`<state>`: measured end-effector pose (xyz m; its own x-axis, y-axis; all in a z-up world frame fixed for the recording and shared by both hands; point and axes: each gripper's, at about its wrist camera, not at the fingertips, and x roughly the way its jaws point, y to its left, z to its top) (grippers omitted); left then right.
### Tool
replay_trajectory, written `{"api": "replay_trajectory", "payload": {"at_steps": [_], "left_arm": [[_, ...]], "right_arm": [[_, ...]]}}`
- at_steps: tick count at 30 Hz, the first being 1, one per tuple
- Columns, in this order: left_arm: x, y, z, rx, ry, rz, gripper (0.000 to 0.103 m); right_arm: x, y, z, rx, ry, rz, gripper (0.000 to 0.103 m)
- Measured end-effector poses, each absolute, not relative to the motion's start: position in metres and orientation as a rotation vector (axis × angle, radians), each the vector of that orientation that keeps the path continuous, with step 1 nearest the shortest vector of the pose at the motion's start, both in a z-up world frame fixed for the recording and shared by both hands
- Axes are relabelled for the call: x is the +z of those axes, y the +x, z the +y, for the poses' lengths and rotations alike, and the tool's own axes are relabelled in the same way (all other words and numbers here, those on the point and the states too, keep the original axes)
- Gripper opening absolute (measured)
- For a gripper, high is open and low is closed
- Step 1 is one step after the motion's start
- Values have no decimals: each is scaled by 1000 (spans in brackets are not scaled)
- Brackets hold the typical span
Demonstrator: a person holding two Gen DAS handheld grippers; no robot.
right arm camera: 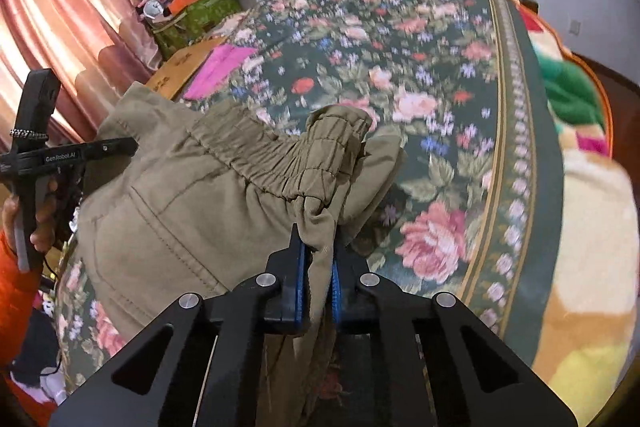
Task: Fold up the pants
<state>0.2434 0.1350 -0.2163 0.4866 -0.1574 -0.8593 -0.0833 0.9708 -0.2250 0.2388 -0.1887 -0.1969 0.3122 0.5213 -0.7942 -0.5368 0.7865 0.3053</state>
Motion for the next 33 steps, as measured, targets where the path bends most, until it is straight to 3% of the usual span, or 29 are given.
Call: {"api": "replay_trajectory", "payload": {"at_steps": [19, 33], "left_arm": [[-125, 299, 144, -29, -129, 879, 5], [-123, 379, 230, 121, -198, 817, 4]], "right_arm": [[-100, 297, -138, 709, -106, 746, 6], [-112, 382, -55, 731, -121, 714, 6]]}}
